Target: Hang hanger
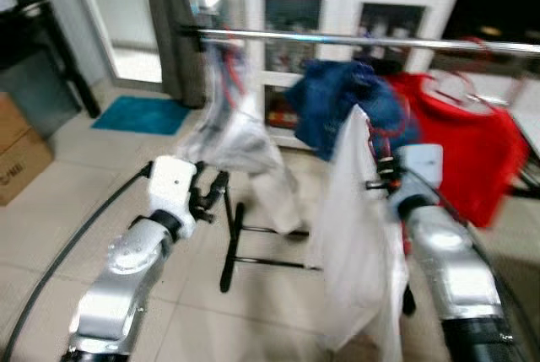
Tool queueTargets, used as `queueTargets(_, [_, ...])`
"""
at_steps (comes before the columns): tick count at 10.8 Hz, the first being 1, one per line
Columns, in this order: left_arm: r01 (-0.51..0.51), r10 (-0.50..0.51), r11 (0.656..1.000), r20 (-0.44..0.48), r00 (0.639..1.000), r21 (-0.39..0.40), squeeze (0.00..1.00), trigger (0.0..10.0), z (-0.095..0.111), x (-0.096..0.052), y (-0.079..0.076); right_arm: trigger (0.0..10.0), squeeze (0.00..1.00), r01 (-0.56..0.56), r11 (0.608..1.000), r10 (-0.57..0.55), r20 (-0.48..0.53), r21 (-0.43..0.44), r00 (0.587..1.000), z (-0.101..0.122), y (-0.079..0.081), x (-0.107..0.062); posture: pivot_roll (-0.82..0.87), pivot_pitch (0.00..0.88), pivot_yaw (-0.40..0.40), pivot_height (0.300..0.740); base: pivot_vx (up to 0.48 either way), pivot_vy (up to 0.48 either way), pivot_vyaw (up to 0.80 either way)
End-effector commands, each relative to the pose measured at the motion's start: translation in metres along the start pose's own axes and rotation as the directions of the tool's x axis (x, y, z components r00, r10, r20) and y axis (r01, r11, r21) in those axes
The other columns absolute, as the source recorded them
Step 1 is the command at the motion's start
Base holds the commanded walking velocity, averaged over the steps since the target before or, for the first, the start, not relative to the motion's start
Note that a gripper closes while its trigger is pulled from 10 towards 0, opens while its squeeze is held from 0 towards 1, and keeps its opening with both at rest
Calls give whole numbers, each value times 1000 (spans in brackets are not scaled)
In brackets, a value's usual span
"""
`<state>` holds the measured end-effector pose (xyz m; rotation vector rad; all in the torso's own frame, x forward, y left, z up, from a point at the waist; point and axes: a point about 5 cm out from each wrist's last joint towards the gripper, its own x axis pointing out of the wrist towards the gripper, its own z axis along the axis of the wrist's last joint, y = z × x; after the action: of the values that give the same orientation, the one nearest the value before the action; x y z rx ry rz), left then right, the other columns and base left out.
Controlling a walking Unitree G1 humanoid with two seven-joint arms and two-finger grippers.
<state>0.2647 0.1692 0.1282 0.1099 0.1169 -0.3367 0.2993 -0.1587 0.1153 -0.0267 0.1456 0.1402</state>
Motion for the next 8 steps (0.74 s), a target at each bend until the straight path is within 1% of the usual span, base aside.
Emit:
queueTargets(1, [9,-9,1000,11,1000,6,0,10000,3,2,-3,10000,0,15,1000,-14,52,-19,999,12,-7,-1,87,0,12,740,319,0,0])
queueTargets(5, [13,-13,1000,20,1000,18,0,10000,5,4,-3,10000,0,3,999,-1,50,-35,999,14,-9,1,85,0,-15,740,318,0,0])
queueTargets(8, [18,-19,1000,25,1000,18,0,10000,5,5,-5,10000,0,-8,999,11,58,-53,998,16,-8,1,83,0,-19,740,317,0,0])
